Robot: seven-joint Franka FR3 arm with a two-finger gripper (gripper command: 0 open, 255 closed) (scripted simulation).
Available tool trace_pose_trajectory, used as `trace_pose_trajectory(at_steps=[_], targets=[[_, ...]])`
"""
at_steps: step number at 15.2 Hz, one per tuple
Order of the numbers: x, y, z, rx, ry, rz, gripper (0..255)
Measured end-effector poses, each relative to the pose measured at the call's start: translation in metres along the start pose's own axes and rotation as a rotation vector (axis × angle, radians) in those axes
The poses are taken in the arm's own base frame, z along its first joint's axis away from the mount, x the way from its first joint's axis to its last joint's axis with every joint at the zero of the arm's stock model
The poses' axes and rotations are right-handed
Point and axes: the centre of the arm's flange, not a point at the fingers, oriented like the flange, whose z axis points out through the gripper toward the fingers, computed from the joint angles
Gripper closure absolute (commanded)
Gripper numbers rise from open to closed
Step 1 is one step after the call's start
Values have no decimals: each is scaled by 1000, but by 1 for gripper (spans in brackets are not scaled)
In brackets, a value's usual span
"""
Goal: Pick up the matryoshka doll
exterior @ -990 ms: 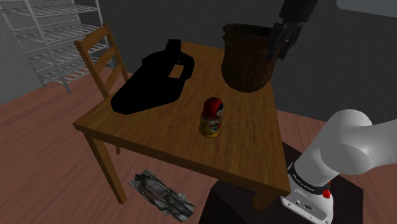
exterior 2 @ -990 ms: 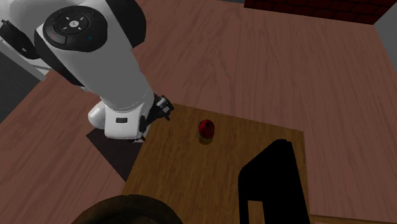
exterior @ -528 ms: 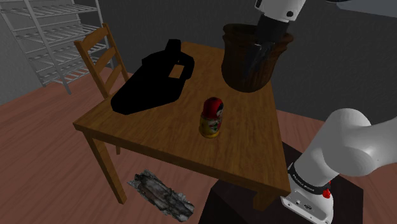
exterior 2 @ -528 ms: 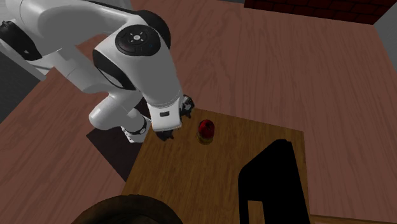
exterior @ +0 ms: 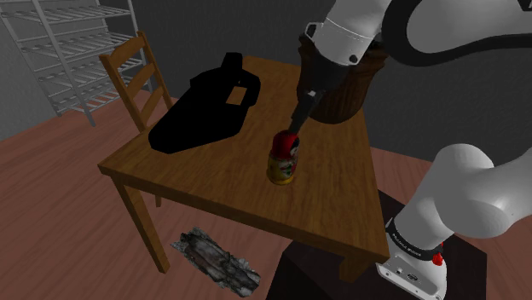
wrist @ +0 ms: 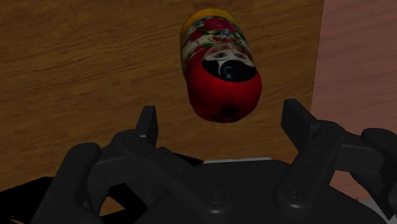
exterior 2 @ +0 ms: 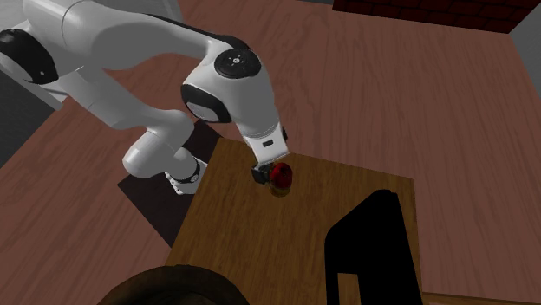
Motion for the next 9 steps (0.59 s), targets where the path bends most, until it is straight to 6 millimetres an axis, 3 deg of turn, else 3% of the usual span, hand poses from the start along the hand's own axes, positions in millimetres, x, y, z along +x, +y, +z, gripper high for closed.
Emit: trace_pose_trajectory(at_steps=[2, 9], targets=[[3, -10, 9, 1, 13, -21, 0], [-4, -11, 46, 1, 18, -28, 0]])
